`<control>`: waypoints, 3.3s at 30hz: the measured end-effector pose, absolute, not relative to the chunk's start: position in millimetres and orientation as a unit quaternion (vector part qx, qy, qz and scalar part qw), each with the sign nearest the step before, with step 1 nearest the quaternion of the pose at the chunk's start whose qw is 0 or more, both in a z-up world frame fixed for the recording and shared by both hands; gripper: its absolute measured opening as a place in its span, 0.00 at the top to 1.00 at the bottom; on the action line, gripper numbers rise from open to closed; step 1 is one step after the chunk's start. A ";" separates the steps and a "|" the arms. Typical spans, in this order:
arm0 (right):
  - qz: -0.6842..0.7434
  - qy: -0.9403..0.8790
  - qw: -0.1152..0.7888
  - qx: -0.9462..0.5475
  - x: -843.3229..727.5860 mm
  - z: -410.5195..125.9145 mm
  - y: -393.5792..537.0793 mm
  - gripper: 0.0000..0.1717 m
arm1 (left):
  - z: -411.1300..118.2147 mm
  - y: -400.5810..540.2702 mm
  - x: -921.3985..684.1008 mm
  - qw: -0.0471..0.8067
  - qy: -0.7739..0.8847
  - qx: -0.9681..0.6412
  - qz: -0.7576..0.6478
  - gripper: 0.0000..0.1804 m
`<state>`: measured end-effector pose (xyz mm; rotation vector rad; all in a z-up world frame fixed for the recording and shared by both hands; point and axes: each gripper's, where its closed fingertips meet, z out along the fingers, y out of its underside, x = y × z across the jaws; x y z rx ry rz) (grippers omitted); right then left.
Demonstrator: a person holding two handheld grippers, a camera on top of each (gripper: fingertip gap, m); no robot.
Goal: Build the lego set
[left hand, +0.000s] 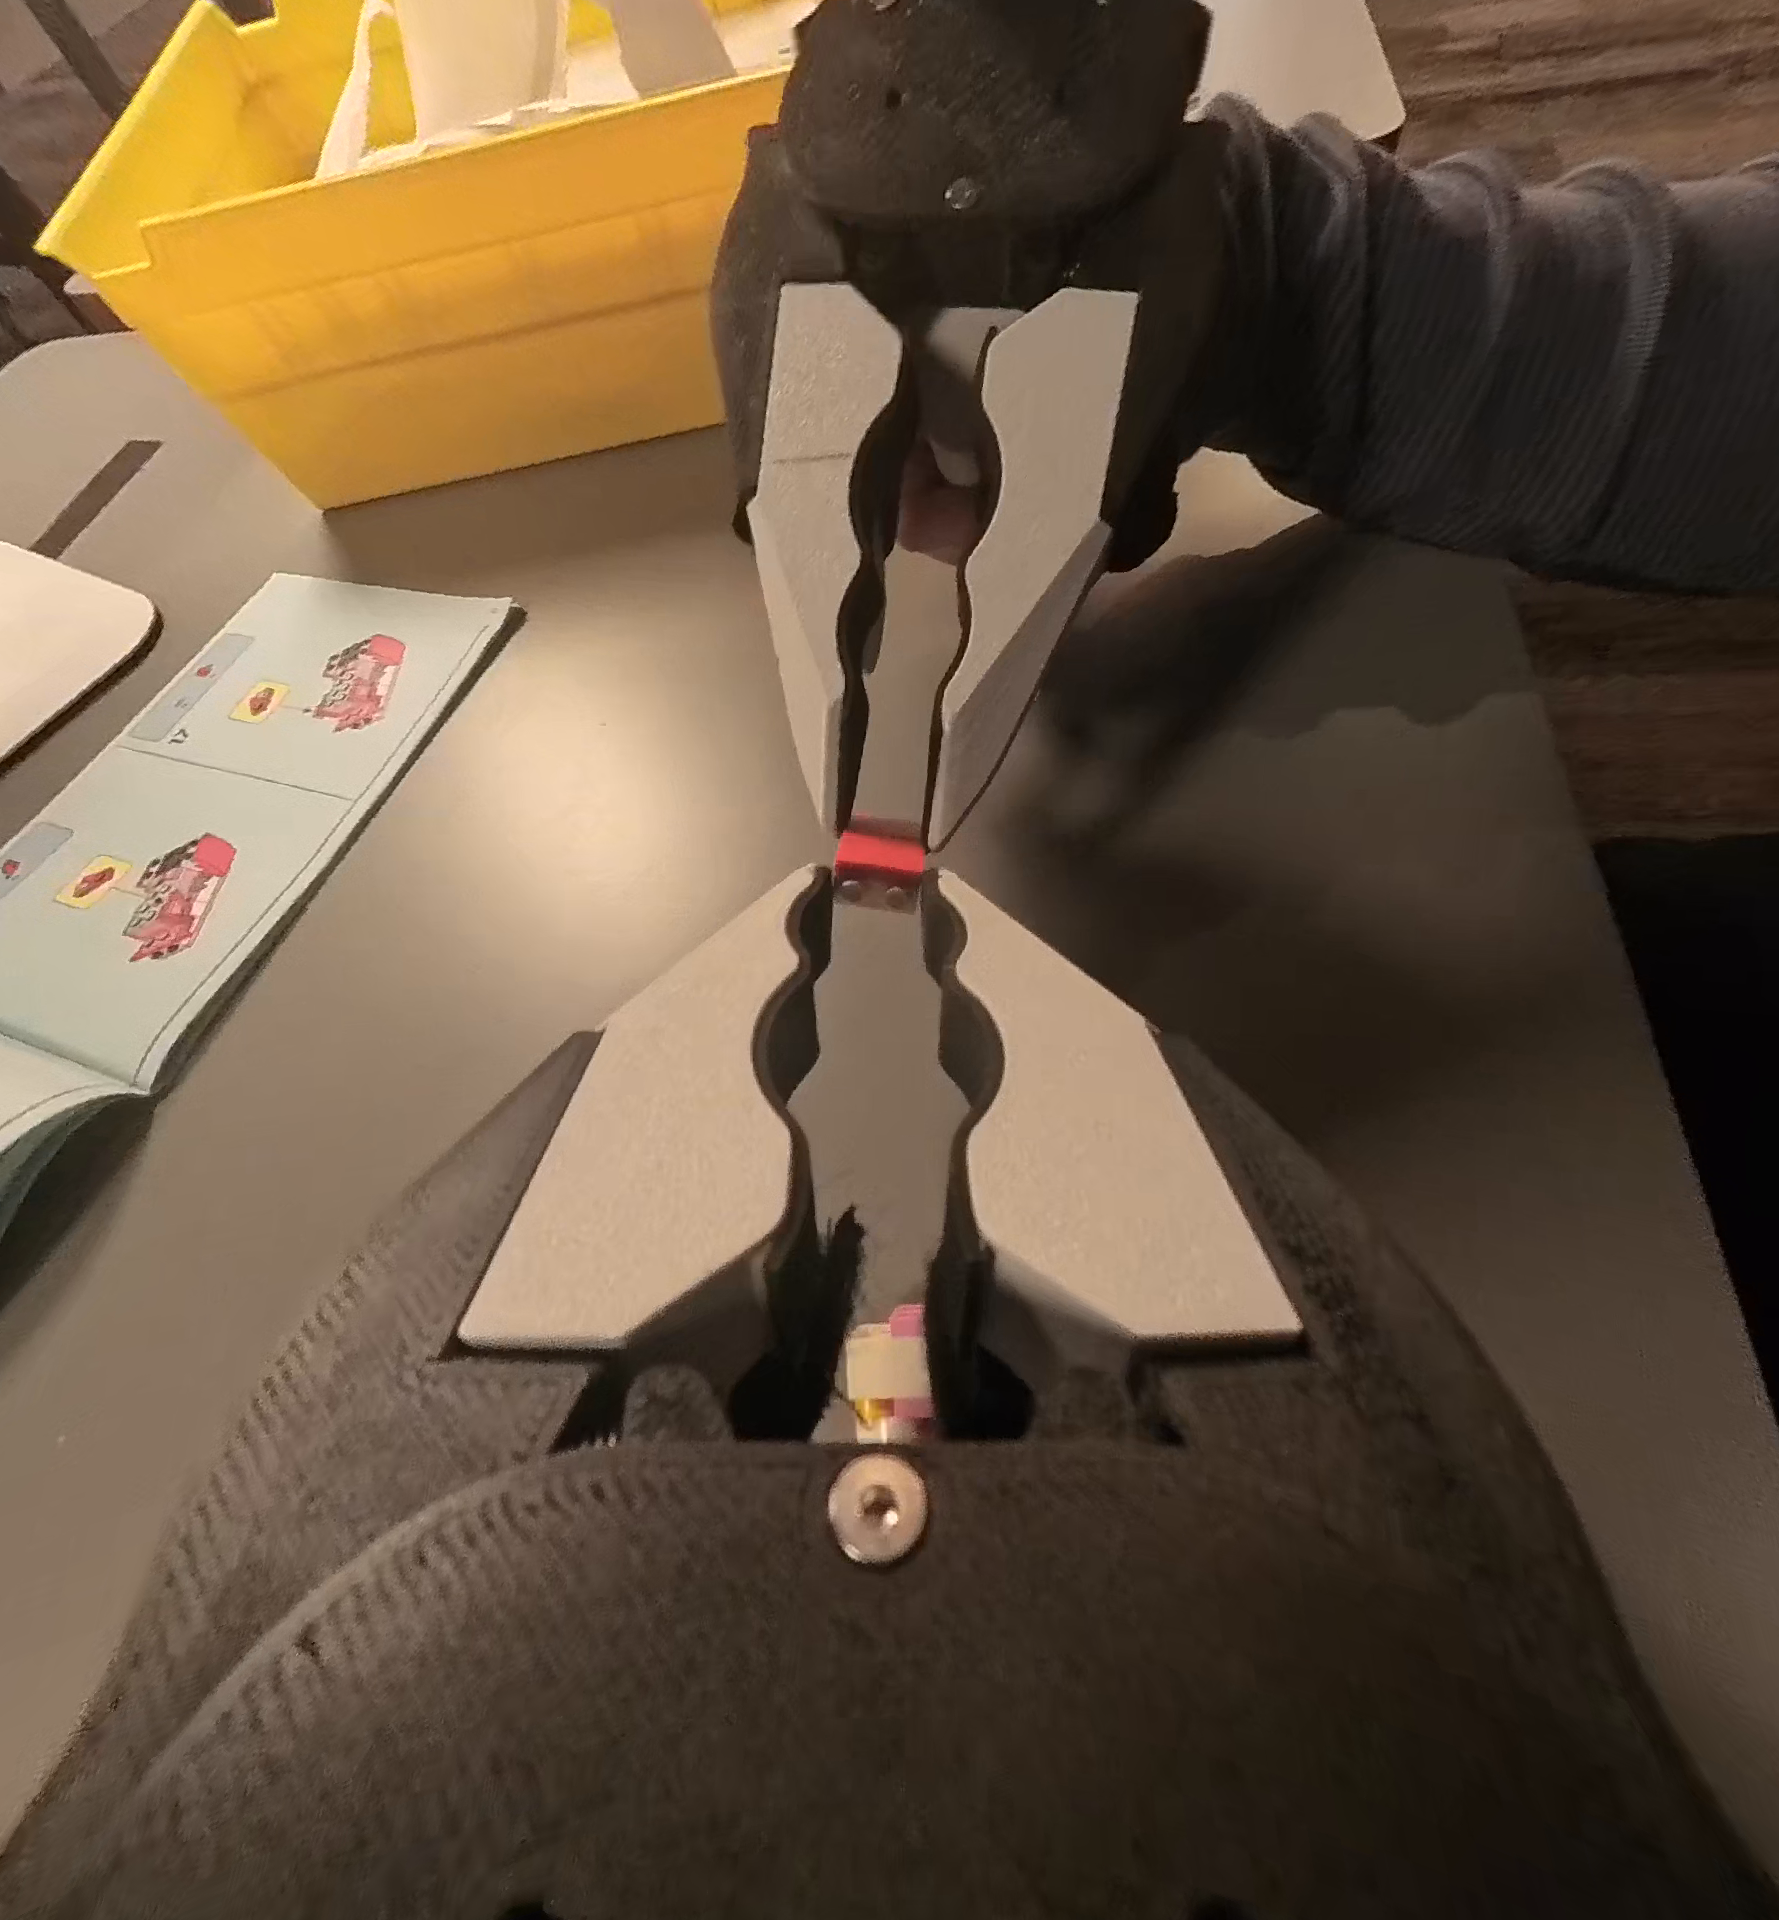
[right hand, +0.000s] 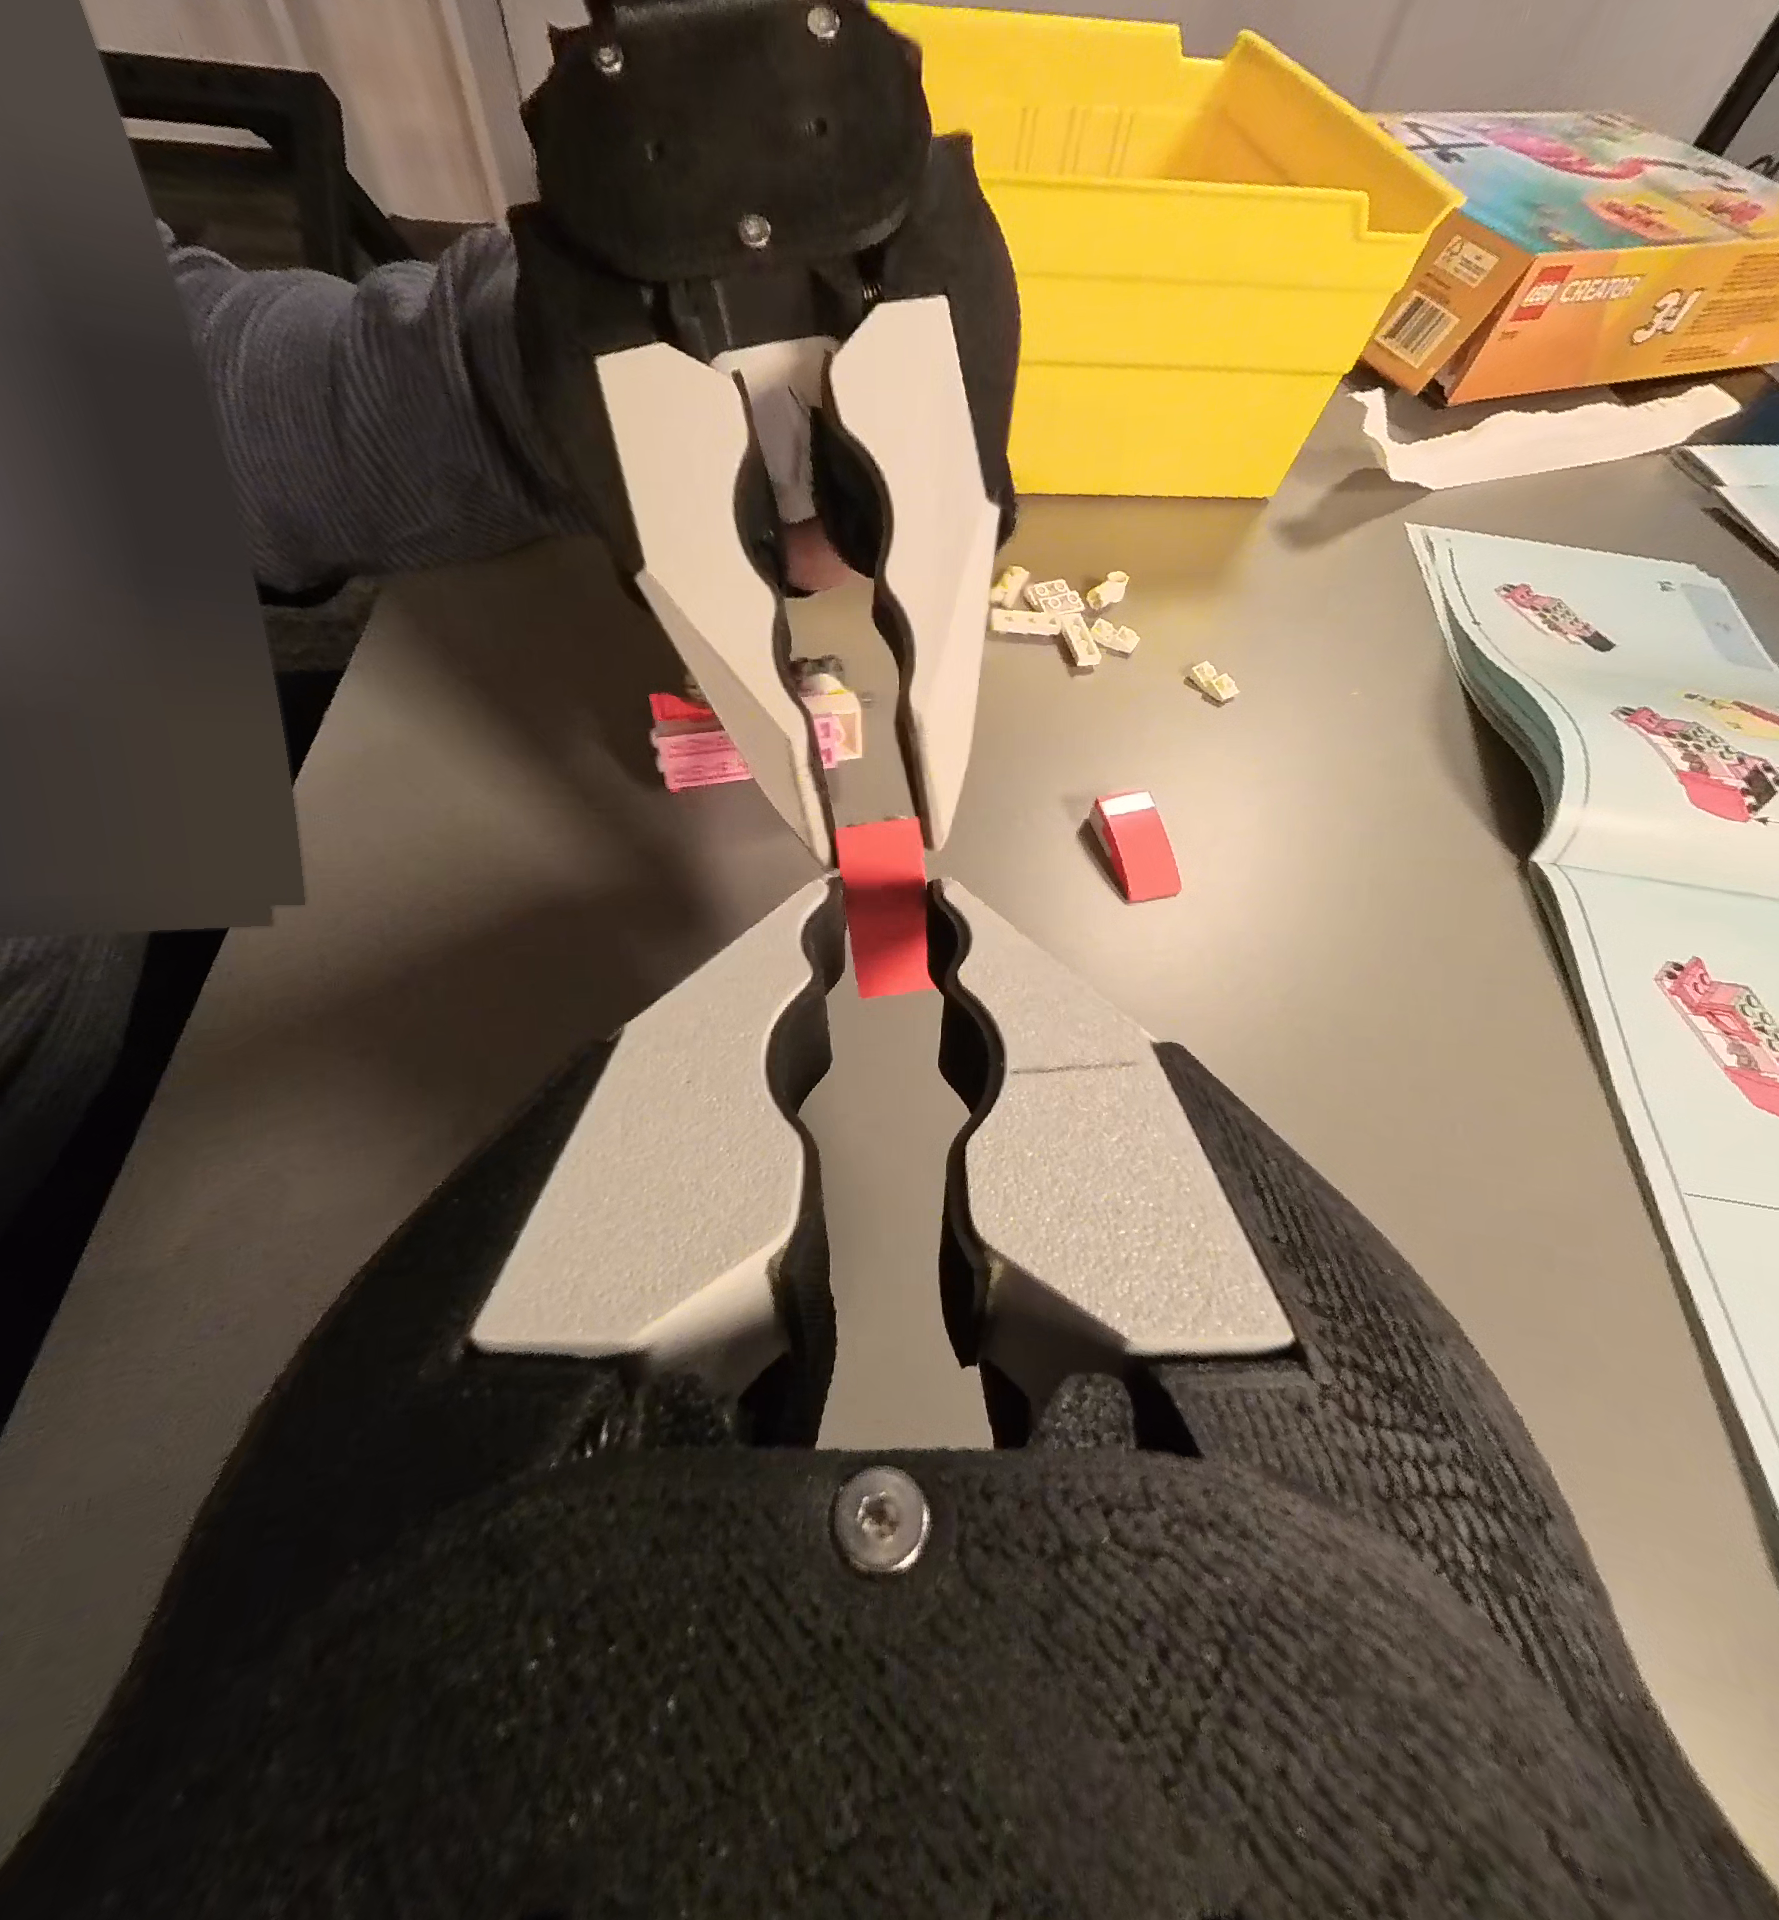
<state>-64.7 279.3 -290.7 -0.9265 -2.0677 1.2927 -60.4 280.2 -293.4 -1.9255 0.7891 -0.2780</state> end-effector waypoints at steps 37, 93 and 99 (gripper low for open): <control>0.484 -0.769 0.248 -0.336 -92.5 -301.5 244.0 0.68 | -207.5 290.7 -157.6 0.697 0.052 -0.715 0.023 0.83; 0.391 -0.843 0.173 -0.328 -90.2 -345.8 224.9 0.62 | -219.9 294.1 -170.2 0.679 0.049 -0.731 0.045 0.84; 0.402 -0.834 0.191 -0.327 -93.7 -337.9 226.5 0.62 | -220.3 294.2 -170.8 0.678 0.050 -0.731 0.047 0.84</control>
